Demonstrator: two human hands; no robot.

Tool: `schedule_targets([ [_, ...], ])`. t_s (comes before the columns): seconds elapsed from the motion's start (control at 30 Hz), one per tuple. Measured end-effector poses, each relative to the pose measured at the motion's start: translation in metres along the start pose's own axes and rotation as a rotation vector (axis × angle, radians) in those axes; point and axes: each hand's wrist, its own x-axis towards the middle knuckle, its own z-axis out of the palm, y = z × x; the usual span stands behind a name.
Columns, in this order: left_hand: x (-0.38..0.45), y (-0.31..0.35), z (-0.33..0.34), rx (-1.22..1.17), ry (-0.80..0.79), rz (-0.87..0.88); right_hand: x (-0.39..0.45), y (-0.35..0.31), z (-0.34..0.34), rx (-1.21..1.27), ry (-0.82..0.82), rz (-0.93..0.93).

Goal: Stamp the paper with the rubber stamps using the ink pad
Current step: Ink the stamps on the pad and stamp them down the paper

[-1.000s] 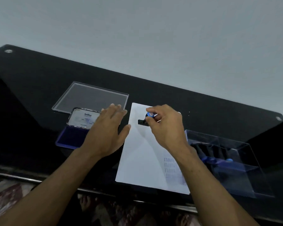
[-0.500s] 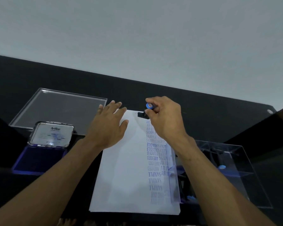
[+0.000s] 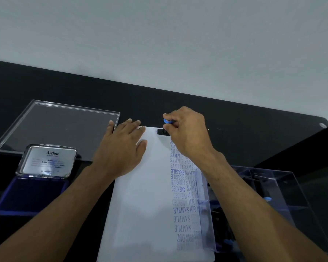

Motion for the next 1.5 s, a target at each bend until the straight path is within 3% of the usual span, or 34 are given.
schedule_targets([
  [1.5, 0.001, 0.0, -0.001, 0.005, -0.02, -0.011, 0.007, 0.005, 0.016, -0.002, -0.004, -0.011],
])
